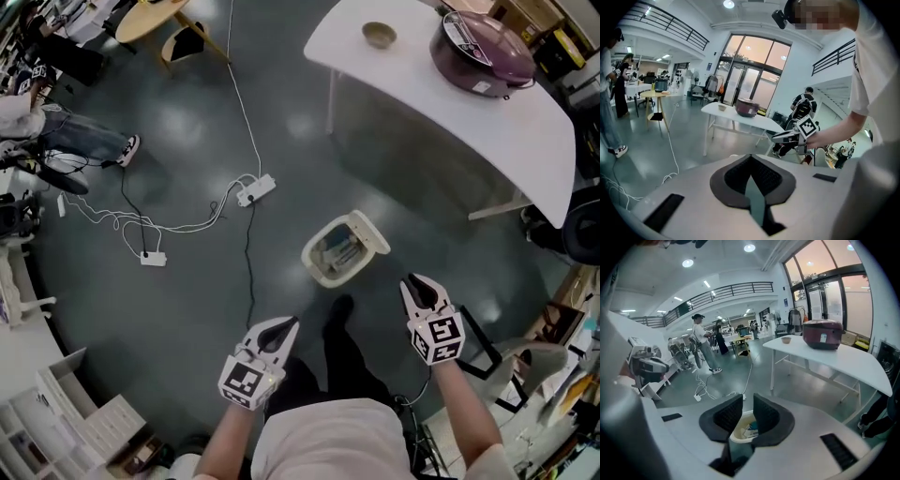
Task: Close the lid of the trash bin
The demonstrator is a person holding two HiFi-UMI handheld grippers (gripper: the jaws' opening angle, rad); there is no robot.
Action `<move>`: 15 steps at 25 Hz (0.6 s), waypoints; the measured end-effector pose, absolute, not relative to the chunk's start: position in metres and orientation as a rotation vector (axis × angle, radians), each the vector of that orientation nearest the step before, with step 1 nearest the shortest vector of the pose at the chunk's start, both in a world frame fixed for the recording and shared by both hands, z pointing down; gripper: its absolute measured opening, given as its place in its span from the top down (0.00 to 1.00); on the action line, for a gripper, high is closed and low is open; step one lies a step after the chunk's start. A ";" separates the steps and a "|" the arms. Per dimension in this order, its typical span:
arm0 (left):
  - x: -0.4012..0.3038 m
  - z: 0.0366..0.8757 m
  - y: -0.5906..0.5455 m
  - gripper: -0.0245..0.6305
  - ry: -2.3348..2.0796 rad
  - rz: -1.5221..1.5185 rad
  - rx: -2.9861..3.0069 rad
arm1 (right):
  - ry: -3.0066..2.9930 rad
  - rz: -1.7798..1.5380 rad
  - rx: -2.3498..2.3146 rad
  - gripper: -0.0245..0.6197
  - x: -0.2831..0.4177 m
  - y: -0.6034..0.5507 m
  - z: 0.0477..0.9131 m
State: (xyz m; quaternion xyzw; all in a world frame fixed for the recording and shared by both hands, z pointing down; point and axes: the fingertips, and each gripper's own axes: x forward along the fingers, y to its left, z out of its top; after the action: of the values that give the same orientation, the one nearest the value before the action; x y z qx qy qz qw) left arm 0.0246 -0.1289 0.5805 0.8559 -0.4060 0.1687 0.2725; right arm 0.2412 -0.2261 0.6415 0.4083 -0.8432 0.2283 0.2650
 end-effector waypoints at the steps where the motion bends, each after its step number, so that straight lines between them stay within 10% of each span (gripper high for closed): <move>1: 0.027 0.588 -0.133 0.94 -1.099 0.455 2.293 | -2.272 0.625 1.083 0.83 0.241 -0.234 0.656; 15: 0.040 0.683 -0.147 0.94 -1.095 0.466 2.171 | -2.098 0.736 0.868 0.83 0.236 -0.293 0.845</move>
State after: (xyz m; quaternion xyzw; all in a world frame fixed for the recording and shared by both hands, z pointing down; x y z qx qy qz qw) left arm 0.0404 -0.1472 0.6826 0.8288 -0.4180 0.1780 0.3267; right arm 0.2357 -0.2933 0.8451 0.3379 -0.8172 0.2868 0.3684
